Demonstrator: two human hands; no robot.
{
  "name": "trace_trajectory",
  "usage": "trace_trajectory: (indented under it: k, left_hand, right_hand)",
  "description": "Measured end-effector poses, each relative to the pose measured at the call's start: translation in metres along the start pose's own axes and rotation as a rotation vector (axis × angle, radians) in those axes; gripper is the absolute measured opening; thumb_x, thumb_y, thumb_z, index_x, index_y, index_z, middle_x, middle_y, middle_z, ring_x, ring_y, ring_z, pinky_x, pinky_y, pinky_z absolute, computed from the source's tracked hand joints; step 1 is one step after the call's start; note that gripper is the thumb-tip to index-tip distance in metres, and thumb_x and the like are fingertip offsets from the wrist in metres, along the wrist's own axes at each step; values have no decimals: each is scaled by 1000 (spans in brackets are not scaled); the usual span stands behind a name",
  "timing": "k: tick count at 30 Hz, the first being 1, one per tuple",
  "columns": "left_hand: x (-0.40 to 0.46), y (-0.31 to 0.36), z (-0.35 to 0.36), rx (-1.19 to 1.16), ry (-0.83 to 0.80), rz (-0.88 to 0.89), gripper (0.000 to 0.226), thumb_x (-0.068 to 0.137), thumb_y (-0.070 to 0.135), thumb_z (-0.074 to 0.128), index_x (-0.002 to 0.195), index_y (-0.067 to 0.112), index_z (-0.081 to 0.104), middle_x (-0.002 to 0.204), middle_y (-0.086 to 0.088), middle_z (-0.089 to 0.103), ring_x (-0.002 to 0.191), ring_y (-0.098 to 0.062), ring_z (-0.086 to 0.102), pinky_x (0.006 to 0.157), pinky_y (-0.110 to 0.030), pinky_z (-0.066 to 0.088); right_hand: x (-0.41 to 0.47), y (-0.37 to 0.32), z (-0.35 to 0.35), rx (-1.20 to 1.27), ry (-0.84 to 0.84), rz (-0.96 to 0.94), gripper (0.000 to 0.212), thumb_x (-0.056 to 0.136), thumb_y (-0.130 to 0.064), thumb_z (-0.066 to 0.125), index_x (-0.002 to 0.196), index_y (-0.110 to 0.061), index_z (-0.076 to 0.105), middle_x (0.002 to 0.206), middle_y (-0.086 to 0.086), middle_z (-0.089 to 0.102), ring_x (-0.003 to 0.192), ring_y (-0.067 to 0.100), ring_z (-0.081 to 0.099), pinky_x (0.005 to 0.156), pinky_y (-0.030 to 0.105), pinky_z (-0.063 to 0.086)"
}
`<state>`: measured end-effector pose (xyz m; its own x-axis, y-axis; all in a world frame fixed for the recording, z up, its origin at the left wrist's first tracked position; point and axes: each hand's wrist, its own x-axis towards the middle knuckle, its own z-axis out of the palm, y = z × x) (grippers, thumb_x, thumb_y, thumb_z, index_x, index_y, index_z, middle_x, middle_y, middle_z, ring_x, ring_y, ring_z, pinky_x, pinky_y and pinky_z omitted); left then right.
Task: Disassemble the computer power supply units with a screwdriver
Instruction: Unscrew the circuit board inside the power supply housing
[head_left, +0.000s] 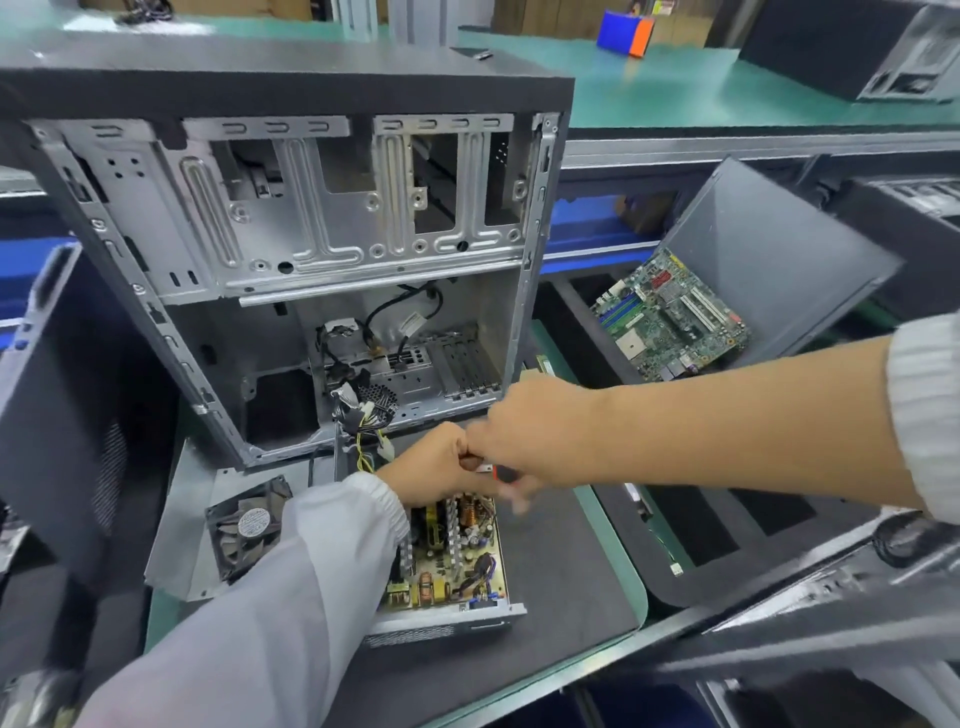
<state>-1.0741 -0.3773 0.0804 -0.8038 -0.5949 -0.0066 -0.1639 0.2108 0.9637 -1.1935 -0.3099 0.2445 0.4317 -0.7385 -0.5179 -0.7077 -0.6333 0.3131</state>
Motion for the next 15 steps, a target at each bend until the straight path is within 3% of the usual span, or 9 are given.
trace_trajectory:
  k: [2,4,6,7,9,11,13,15]
  left_hand:
    - [0,1,4,-6,5,14,13,68,49,81,66,43,69,55,4,28,58,-26,22,62,-32,25]
    - [0,3,7,-69,11,-21,17,67,49,83,71,36,74,57,3,24,58,-30,23,67,-30,40]
    - [0,0,6,-121,14,-74,32,65,47,86,77,19,77,59,-3,44,60,-23,46,80,-28,54]
    - [0,1,6,-96,13,-87,28,63,42,88,76,21,77,62,-1,60,67,-16,58,75,-22,54]
    - [0,1,5,-39,36,-93,21,61,32,91,75,28,76,72,5,72,71,-5,63,69,-21,52]
    - [1,1,3,-36,65,-99,23,63,22,91,72,29,71,69,7,68,69,-7,60,69,-19,48]
    - [0,2,-1,-93,39,-138,43,63,29,91,84,17,56,79,-5,55,77,-16,51,78,-27,43]
    - [-1,5,-7,-134,-47,-170,48,69,29,88,93,16,48,86,-10,44,85,-19,41,83,-30,36]
  right_hand:
    - [0,4,1,23,35,87,56,87,-61,51,106,-8,59,105,10,61,98,30,62,68,34,44]
    - [0,3,8,115,-8,161,57,87,-65,46,97,-9,57,95,10,56,94,29,60,67,35,40]
    - [3,3,12,234,-35,208,45,93,-56,47,93,-12,56,85,7,50,95,29,59,70,36,40]
    - [7,2,12,261,-29,209,40,97,-49,45,97,-11,58,87,8,53,98,30,59,72,36,41]
    - [16,3,11,202,-28,196,35,101,-38,42,108,-9,60,103,10,61,98,29,58,71,34,43]
    - [22,4,6,107,-36,162,29,100,-30,42,114,-11,60,108,8,61,89,26,54,64,31,42]
    - [25,4,2,-23,-58,70,26,99,-24,44,120,-14,58,109,5,61,84,24,53,55,28,38]
    - [28,5,1,-98,-61,-3,27,99,-23,45,122,-17,57,95,2,59,73,21,52,49,27,34]
